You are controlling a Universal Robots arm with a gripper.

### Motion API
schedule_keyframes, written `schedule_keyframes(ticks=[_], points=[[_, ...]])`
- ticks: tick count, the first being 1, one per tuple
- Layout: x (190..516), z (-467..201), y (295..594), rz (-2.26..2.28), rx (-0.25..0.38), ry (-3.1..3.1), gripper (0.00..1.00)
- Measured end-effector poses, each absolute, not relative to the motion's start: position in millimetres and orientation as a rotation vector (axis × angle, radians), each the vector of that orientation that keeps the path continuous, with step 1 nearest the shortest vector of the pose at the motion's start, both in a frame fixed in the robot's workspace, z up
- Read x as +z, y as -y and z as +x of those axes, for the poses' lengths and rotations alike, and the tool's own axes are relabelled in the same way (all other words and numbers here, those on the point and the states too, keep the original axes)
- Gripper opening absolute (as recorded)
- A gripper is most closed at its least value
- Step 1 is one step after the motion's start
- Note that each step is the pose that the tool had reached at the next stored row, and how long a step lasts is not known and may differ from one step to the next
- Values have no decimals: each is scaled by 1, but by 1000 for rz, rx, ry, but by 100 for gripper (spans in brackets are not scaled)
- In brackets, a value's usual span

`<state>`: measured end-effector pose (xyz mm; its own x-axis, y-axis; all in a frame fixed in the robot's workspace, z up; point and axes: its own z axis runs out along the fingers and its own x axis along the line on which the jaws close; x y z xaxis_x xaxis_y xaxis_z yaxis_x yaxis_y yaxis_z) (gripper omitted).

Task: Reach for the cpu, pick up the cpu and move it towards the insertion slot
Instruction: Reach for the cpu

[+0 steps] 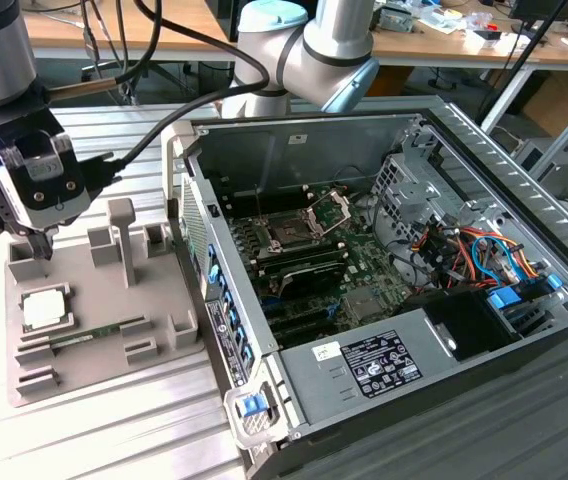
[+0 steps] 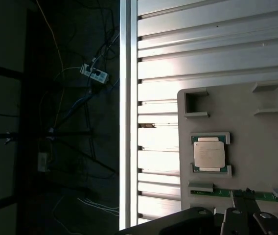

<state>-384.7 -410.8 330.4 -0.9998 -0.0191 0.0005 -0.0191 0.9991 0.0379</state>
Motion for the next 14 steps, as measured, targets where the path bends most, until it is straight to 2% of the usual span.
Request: schedule_keyframes(ticks=[14], points=[[327, -385, 411, 30, -60, 3140, 11]])
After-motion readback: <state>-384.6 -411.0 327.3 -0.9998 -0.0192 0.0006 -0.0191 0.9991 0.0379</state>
